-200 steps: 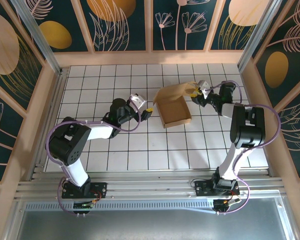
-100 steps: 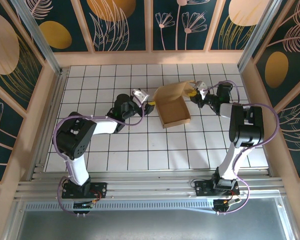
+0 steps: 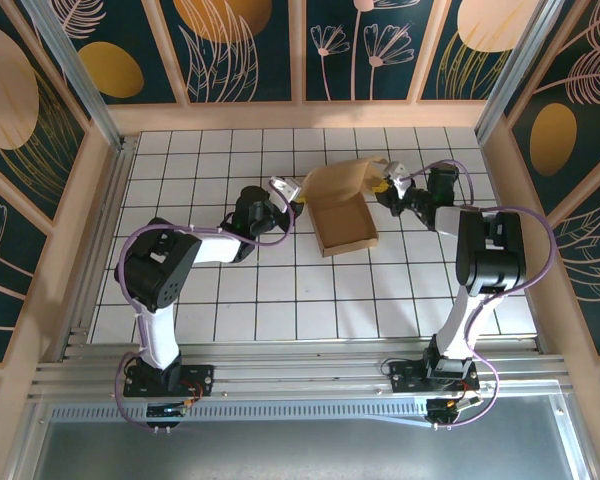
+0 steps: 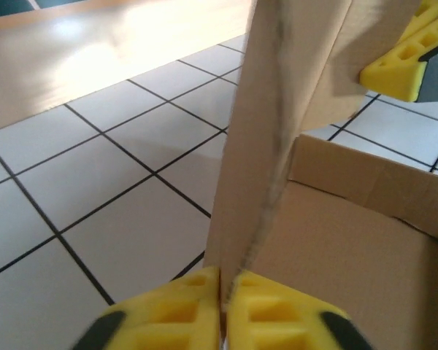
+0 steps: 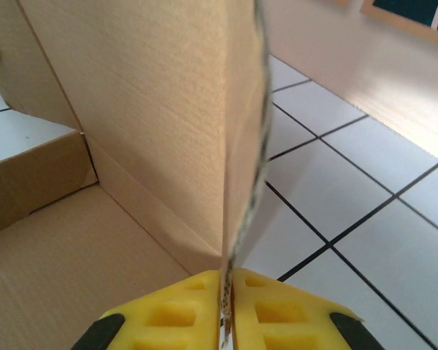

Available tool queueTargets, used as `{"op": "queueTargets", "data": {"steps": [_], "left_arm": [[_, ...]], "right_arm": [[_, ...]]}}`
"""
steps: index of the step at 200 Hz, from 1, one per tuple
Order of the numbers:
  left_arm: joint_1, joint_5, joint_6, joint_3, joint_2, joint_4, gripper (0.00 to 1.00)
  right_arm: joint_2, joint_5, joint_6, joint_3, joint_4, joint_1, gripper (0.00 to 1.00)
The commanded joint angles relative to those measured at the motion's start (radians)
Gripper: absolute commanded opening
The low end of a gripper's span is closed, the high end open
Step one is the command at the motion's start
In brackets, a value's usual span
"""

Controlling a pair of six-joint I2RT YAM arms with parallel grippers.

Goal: Fold the paper box

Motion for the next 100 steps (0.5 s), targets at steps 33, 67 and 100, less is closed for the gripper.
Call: {"op": "queueTargets", "data": {"steps": [33,67,100], "left_arm": [[-0.005,-0.135,-0.03,0.058,-0.031,-0.063,0.0],[-0.005,-0.202,0.012,0.042,-0.049,-0.074,0.0],[-0.005,-0.172,0.149,0.022,-0.051,-0.082,0.0]], "right_arm": [[-0.134,0.363,0.219,-0.008,-0.108,0.149,0.11],[-0.212,0.466,0.35,-0.1,-0.054,0.245,0.17],[-0.303,0.452,0.394,-0.155,-0.03,0.256,0.46]]}}
